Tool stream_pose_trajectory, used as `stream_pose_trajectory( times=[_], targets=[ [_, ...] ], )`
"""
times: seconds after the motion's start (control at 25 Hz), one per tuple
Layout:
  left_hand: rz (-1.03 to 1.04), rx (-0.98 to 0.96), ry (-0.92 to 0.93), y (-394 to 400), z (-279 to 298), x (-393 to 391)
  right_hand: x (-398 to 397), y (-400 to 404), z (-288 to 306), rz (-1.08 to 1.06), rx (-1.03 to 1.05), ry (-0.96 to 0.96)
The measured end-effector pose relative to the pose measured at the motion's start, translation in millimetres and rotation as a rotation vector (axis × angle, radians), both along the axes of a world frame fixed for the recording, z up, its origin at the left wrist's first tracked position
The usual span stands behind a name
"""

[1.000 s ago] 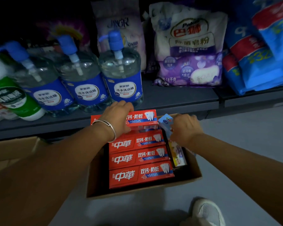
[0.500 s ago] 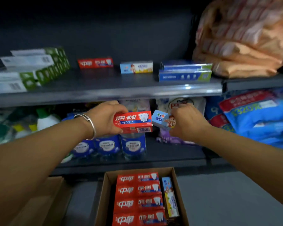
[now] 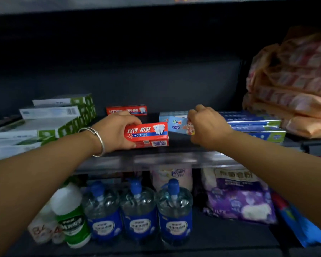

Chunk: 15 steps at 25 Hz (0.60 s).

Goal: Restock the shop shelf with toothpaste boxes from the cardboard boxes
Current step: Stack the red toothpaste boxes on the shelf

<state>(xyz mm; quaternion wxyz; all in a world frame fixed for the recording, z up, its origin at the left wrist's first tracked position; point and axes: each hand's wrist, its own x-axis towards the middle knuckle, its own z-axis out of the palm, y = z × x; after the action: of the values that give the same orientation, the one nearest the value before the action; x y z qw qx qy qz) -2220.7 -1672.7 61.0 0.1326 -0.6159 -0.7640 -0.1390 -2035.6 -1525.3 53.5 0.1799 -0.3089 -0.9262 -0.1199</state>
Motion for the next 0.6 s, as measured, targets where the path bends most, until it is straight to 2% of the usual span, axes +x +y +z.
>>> stream_pose_trajectory(
  times=[0.36,0.6],
  targets=[
    [-0.028,-0.049,0.007,60,-2,-88,-77,71,-27,0.052,0.032,-0.163],
    [-0.049,-0.079,0.008,89,-6,-113,-99,98,-33,0.095,0.066,-0.221]
  ],
)
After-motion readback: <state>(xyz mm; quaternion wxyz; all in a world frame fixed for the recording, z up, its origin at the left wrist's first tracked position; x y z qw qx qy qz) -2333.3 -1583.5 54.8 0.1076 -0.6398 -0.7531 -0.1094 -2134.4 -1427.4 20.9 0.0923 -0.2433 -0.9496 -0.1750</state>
